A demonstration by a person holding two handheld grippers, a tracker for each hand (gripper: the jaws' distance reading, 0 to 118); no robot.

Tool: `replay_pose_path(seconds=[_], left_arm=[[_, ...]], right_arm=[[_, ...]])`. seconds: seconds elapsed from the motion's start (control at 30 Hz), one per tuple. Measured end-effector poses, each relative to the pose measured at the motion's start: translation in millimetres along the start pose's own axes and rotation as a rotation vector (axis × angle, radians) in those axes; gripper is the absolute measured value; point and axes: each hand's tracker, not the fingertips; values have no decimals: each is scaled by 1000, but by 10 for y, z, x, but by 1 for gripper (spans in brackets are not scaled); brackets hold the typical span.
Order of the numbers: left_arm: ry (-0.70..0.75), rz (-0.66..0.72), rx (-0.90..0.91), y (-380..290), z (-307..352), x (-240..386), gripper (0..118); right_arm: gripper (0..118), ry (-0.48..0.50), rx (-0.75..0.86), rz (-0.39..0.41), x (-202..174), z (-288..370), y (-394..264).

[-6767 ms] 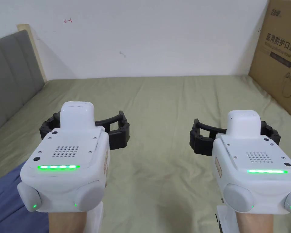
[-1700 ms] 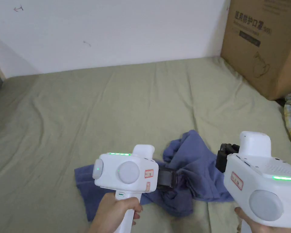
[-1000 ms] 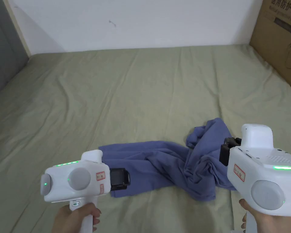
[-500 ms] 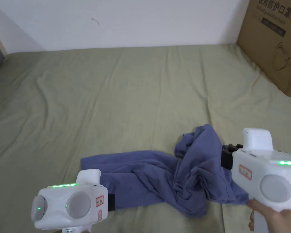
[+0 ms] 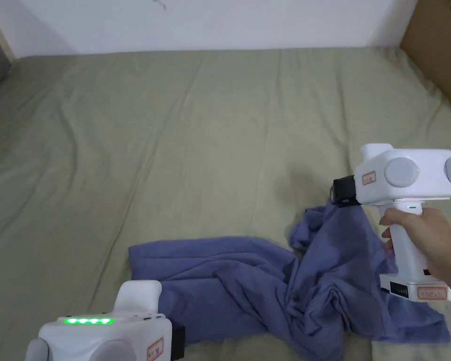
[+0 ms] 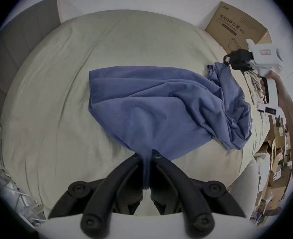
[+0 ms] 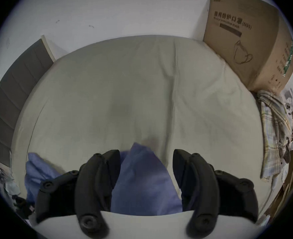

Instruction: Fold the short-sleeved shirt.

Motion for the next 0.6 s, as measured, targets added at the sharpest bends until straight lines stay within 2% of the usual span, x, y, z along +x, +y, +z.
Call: replay_pose_path(seconds=[0.07,0.17,0.2,0.23,0.3,0.33,0.43,0.6], left_arm=[[-4,10,-6,1,-13,-14,5],[-3,16,-12,6,-28,-20,5],[-2,13,-11,4,-30,-21,5],[0,12,-16,4,-32,-18,5],[-7,15,-16,1,-29,-27,5],[-5,16,-18,4,-17,-29,5],[-5,20,2,21,66,-20,5],[-1,-3,69,115,324,-3,5]], right_arm=[[69,23,-21,2,-11,-137,32],[66,15,-157,3,-3,-400,-13],[43,30,-174,23,3,-446,-59],[28,31,-165,26,1,-446,-118],[12,32,-120,31,-11,-365,-193],[11,8,-102,28,-9,-296,-191],[11,31,-78,12,52,-113,-148],[10,-23,41,64,55,451,17]])
